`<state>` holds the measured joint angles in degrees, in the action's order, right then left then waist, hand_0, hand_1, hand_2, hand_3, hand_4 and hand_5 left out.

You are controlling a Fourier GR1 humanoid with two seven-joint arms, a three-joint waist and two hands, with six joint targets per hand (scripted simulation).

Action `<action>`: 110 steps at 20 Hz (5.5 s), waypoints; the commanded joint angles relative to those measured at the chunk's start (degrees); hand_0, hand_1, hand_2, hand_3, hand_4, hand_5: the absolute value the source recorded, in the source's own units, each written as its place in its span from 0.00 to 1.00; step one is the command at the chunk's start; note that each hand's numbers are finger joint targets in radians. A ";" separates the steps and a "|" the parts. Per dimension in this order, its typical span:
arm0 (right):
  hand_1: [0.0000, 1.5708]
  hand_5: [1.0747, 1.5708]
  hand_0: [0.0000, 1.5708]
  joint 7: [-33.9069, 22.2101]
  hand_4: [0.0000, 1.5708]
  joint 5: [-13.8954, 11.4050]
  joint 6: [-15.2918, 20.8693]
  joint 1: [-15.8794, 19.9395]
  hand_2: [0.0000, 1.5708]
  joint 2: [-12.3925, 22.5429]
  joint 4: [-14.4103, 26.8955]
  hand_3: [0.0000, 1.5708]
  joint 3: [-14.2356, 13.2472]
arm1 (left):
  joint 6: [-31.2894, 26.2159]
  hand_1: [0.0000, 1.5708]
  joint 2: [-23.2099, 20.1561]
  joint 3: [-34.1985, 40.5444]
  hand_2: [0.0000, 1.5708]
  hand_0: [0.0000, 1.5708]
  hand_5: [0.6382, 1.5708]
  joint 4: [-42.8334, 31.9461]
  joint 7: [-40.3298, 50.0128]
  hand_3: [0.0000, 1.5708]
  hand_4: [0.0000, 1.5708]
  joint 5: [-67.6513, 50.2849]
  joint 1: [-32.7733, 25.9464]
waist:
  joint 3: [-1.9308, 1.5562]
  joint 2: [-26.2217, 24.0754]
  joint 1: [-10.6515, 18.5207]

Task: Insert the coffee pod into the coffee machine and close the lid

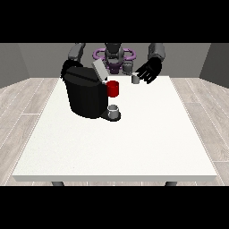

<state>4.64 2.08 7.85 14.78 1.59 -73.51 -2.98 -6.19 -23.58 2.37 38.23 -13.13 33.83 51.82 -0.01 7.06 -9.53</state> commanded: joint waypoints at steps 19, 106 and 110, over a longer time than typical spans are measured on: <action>0.00 1.00 0.00 -3.96 0.35 -3.01 2.16 6.20 0.00 -0.13 -4.81 0.00 3.04 | -2.54 0.80 -3.83 4.48 0.84 0.80 1.00 -1.54 8.58 0.79 0.32 0.97 16.72 | -0.01 6.05 -7.06; 0.00 1.00 0.00 2.75 0.28 2.44 2.46 -4.48 0.00 1.97 0.94 0.00 -5.72 | -7.61 0.00 6.55 10.10 0.00 0.00 1.00 -0.33 4.92 0.00 0.00 -2.27 5.63 | 0.02 -6.61 3.39; 0.00 1.00 0.00 1.77 0.24 2.36 2.71 -8.82 0.00 1.44 0.54 0.00 -5.46 | -6.00 0.00 13.52 14.93 0.00 0.00 1.00 -0.10 1.10 0.00 0.15 -9.67 -2.88 | 0.08 -12.66 6.74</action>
<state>6.38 4.61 9.43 8.64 3.59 -73.09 -8.03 -12.01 -14.23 13.37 38.00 -10.58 29.84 54.26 0.04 -0.85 -6.12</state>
